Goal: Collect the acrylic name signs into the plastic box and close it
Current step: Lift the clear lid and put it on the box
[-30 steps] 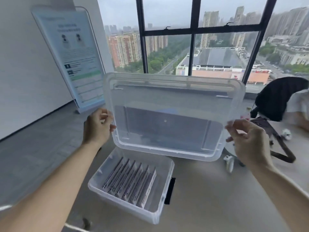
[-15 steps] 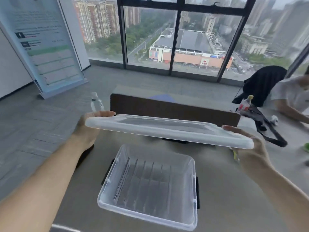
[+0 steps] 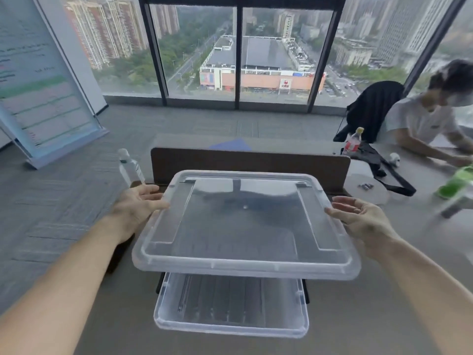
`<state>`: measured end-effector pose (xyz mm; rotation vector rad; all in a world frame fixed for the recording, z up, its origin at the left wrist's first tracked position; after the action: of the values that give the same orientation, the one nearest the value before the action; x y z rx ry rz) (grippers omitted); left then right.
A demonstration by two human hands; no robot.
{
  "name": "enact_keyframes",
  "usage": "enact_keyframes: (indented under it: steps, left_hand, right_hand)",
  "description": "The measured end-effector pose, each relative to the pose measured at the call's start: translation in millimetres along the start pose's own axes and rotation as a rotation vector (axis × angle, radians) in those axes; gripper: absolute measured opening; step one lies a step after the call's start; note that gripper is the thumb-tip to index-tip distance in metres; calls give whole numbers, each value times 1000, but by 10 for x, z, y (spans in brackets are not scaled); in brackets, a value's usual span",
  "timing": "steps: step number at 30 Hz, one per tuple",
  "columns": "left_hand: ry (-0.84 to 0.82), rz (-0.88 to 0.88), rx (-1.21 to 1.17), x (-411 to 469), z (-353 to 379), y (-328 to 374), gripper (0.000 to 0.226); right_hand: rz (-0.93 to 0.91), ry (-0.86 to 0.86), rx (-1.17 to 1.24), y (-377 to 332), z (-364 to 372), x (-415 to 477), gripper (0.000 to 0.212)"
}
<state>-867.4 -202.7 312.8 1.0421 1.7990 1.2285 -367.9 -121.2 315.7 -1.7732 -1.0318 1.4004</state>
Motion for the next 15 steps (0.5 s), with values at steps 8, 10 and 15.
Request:
enact_keyframes:
  steps: [8,10,15]
  left_hand:
    - [247,239,535,-429,-74,315,39]
    - [271,265,574,-543,-80,334,38]
    - [263,295,633,-661,-125,98,32]
  right_hand:
    - [-249,283,-427,-163,77,-264,25]
    - [-317,326,-480,-215,129,-358,30]
    - [-342,340,-524,-78,255,-404,26]
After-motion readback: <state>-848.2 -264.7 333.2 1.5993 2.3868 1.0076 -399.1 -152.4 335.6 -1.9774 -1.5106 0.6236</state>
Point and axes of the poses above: each hand's wrist, its own x-axis towards the middle knuckle, its own z-axis out of the palm, y = z × x, the point moved 10 cm from there along x, towards the middle knuckle, and after that the axes turned 12 degrees about z, right-handed, at the moved point
